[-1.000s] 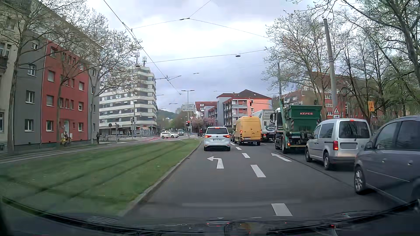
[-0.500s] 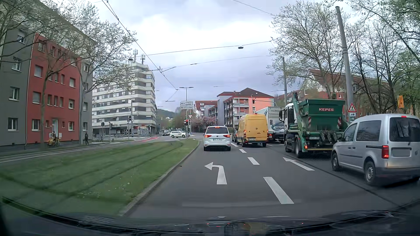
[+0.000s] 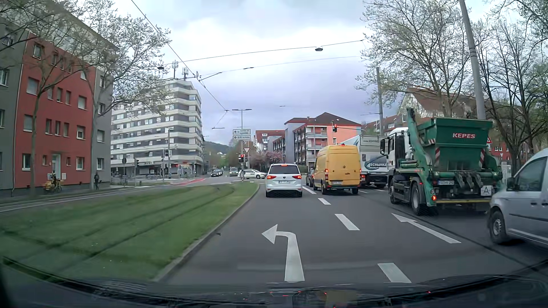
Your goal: Follow the waypoints while adhering to traffic rules and regulations
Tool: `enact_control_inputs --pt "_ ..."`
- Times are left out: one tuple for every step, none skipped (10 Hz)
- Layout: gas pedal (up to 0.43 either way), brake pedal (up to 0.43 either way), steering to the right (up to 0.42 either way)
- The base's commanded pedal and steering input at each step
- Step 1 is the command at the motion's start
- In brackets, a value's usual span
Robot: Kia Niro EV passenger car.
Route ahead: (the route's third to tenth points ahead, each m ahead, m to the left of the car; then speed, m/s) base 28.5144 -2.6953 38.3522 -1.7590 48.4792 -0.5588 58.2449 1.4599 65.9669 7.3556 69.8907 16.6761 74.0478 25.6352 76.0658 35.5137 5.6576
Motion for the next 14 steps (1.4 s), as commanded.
enact_control_inputs --pt "0.0 0.0 -0.008" --pt "0.0 0.0 -0.008" --pt "0.0 0.0 -0.008" --pt "0.0 0.0 -0.007" --pt "0.0 0.0 -0.005" --pt "0.0 0.0 -0.004" --pt "0.0 0.0 -0.004" --pt "0.0 0.018 -0.004" --pt "0.0 0.043 -0.004" --pt "0.0 0.073 -0.003" --pt "0.0 0.091 -0.003" --pt "0.0 0.085 -0.003" --pt "0.0 0.104 -0.003" --pt "0.0 0.104 -0.003"
